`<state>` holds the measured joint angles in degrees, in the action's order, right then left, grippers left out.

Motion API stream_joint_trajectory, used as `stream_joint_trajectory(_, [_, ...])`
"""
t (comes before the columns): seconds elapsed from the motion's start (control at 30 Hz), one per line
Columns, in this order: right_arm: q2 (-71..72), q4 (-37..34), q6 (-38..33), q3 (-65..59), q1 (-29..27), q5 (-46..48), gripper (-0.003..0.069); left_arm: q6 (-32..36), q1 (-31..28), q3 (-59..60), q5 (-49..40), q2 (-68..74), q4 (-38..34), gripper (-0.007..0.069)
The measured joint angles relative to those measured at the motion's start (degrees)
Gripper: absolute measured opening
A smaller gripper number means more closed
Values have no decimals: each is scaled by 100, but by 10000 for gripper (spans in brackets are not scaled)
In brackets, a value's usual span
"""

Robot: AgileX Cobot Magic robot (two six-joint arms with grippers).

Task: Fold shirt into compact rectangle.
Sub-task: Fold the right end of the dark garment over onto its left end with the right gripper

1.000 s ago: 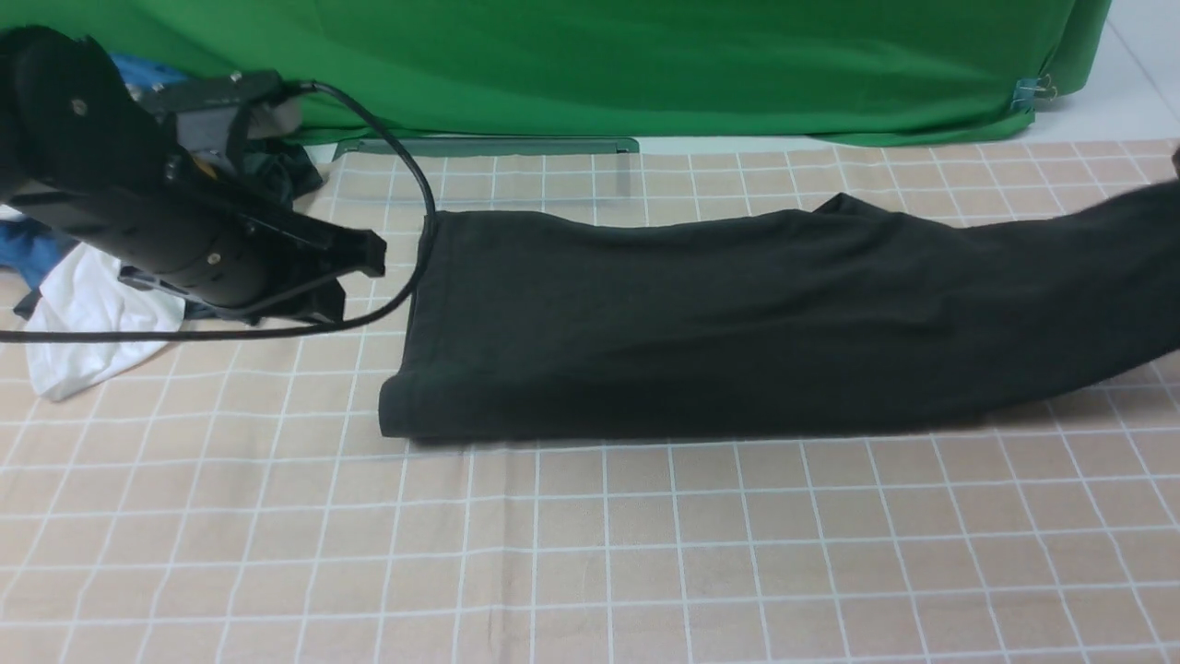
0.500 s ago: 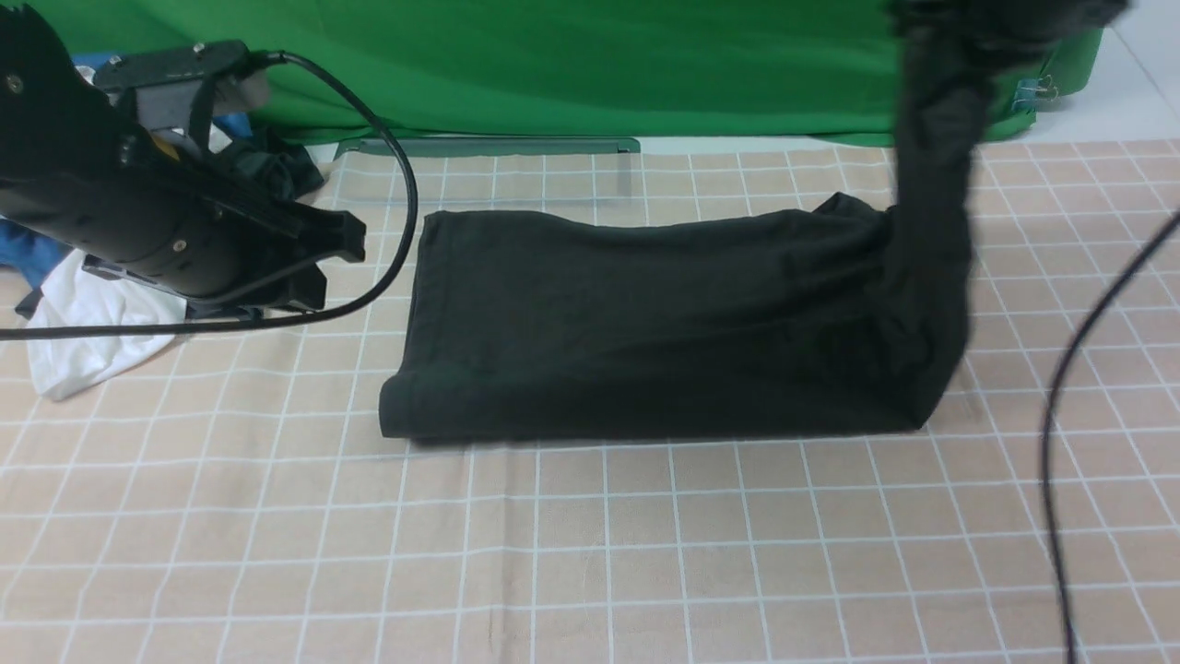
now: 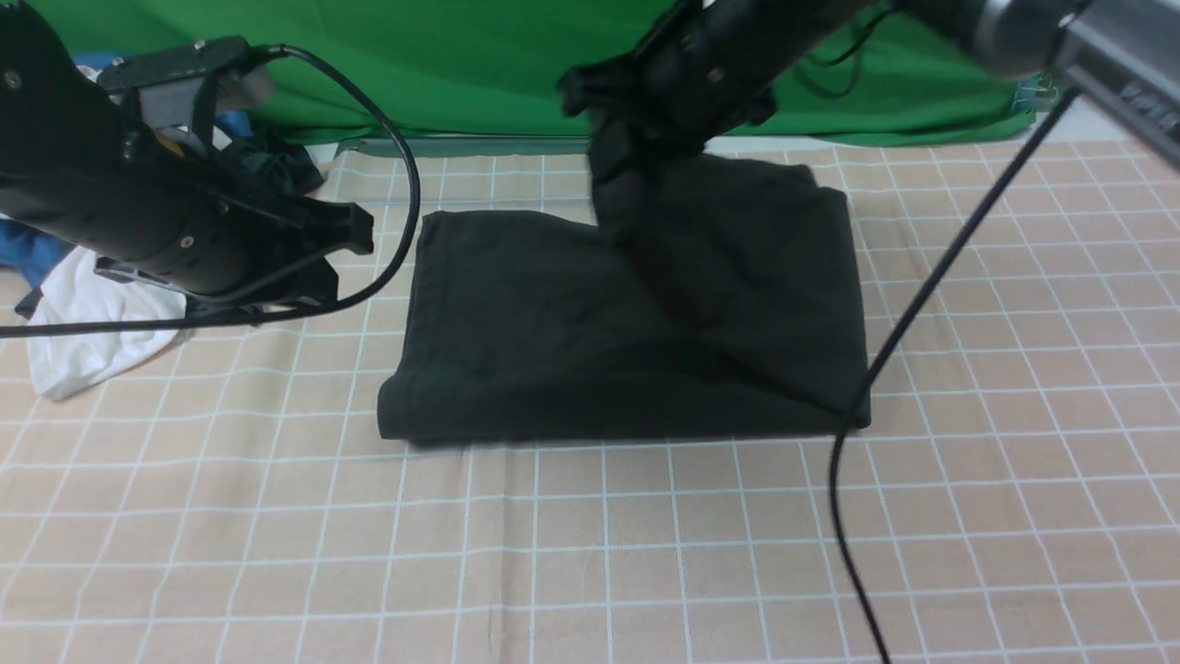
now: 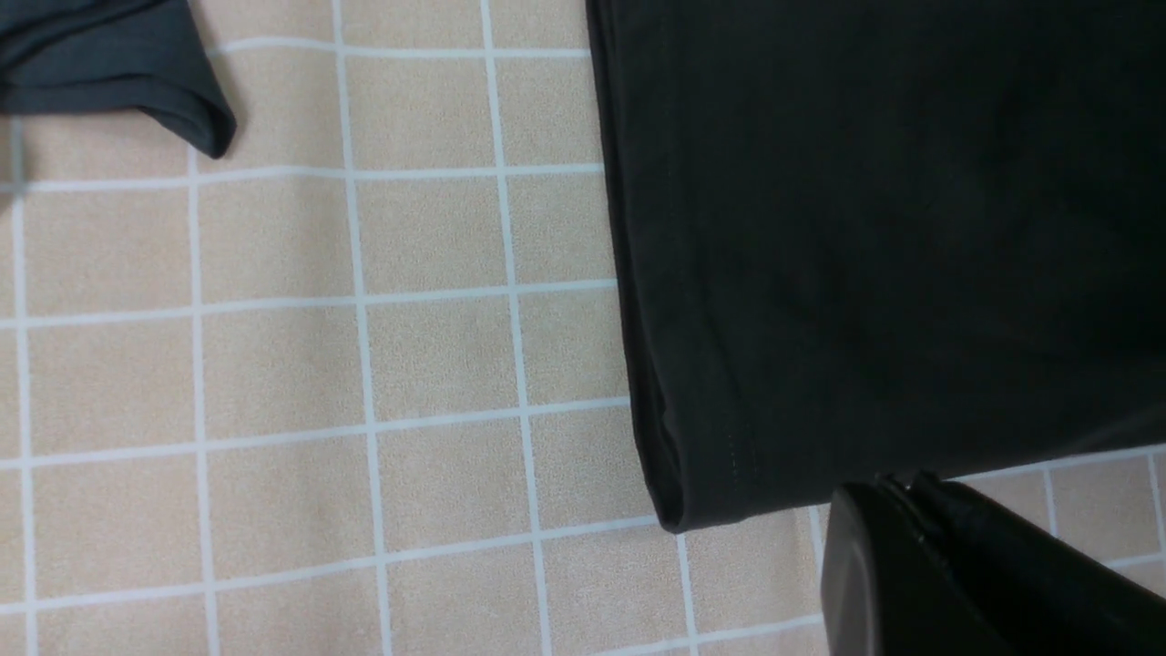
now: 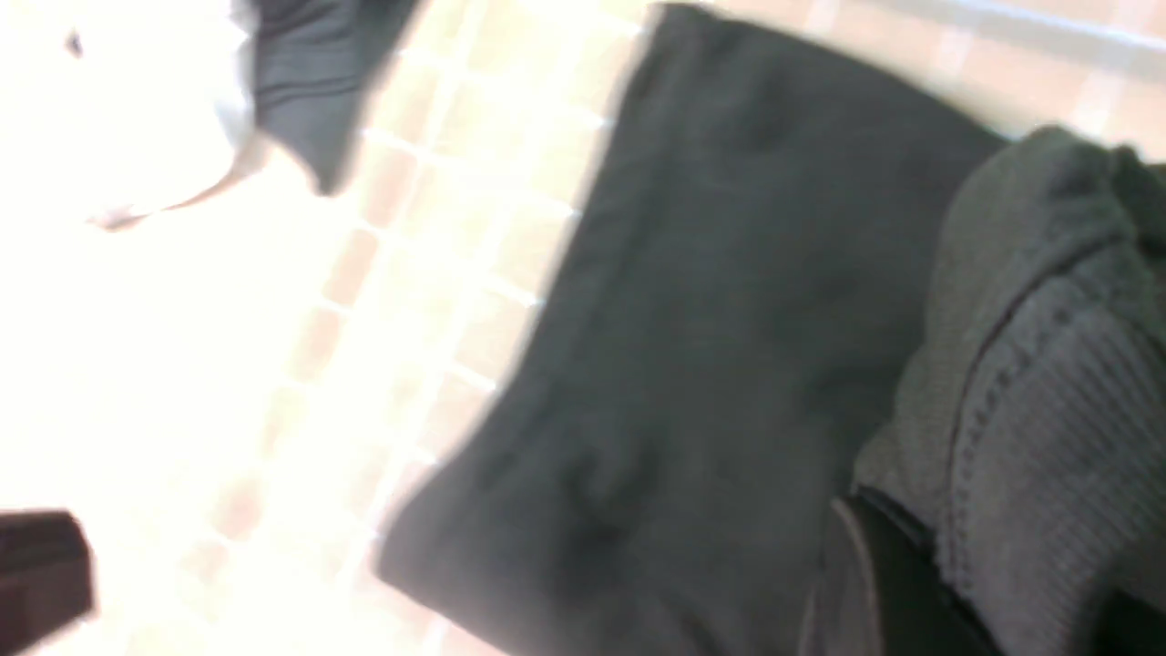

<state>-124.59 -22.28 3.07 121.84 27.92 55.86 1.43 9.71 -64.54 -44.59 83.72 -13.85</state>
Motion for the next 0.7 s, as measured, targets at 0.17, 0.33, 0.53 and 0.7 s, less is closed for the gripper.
stream_joint_trajectory(0.17, [-341, -117, 0, 0, 283, -501, 87, 0, 0, 0, 47, 0, -20, 19])
stream_joint_trajectory(0.33, [-645, -156, 17, 0, 470, -1001, 92, 0, 0, 0, 88, 0, -20, 19])
stream_joint_trajectory(0.53, [-998, -318, 18, 0, 699, -1663, 191, 5, 0, 2, 118, 0, -26, 19])
stream_joint_trajectory(0.7, [-1147, -426, 3, 0, 808, -1811, 371, 19, 0, 2, 130, 0, -26, 19])
